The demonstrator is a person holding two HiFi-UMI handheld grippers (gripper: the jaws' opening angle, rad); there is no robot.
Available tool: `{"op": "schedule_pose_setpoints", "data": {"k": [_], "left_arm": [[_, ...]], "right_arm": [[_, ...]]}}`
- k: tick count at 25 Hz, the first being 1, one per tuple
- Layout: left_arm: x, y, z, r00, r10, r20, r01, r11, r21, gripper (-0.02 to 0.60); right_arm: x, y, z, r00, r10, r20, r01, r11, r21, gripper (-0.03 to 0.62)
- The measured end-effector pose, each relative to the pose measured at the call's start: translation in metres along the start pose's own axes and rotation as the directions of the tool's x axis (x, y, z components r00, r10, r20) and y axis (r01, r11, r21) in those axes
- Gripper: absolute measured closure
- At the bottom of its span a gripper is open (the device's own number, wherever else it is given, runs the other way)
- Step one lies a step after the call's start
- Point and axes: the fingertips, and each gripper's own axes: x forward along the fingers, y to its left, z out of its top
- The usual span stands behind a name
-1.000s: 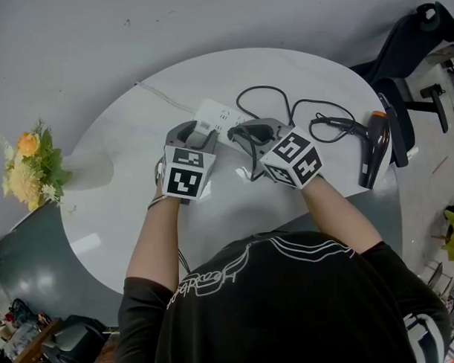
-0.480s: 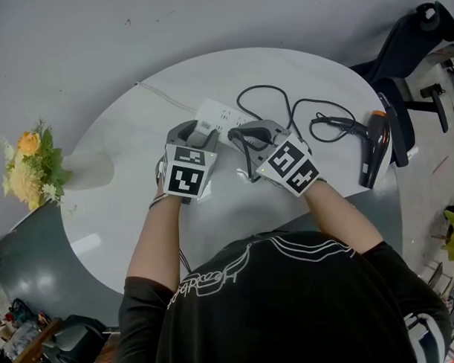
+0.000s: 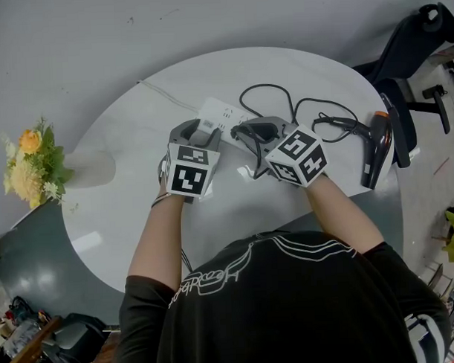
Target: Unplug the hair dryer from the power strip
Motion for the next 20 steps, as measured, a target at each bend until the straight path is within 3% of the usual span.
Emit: {"op": "schedule_pose_setpoints", "data": {"k": [6,9,11,13,16,18,20], "left_arm": [[0.0,0.0,-0.001,1.0,-0.001,-0.01,0.001,1.0,0.006,0.39],[0.0,0.0,-0.001,1.0,0.001,-0.01,-0.001,1.0,0.004,0.39],[0.0,0.0,0.0,1.0,0.001,-0.008,-0.001,1.0,0.005,0.39],[0.0,0.0,0.0,1.0,0.001,-0.005,-0.001,1.0,0.006,0.39],[0.001,0.0,0.001,1.0,0.0,-0.001,0.0,1.0,0.01,0.39],[0.001,0.001,0.0,1.0,0.001,-0.004,-0.001,1.0,0.009,0.39],[0.0,0.001,0.0,1.0,0.0,-0.004,0.0,1.0,0.008,0.39]], "right_arm": [[-0.001,0.014,0.001,0.998,-0.049,-0.033,0.04,0.975,-0.217,0.566],[-0.001,0.017,0.0,0.997,-0.058,-0.044,0.044,0.964,-0.262,0.566],[0.0,0.012,-0.001,0.998,-0.044,-0.038,0.036,0.978,-0.207,0.566],[-0.001,0.005,-0.002,1.0,-0.019,-0.018,0.018,0.996,-0.085,0.566],[-0.001,-0.002,-0.001,1.0,0.014,0.003,-0.014,0.998,0.064,0.566],[-0.001,-0.003,0.0,1.0,0.017,0.006,-0.018,0.997,0.081,0.566],[-0.001,-0.001,0.0,1.0,0.006,0.002,-0.006,0.999,0.034,0.566]]}}
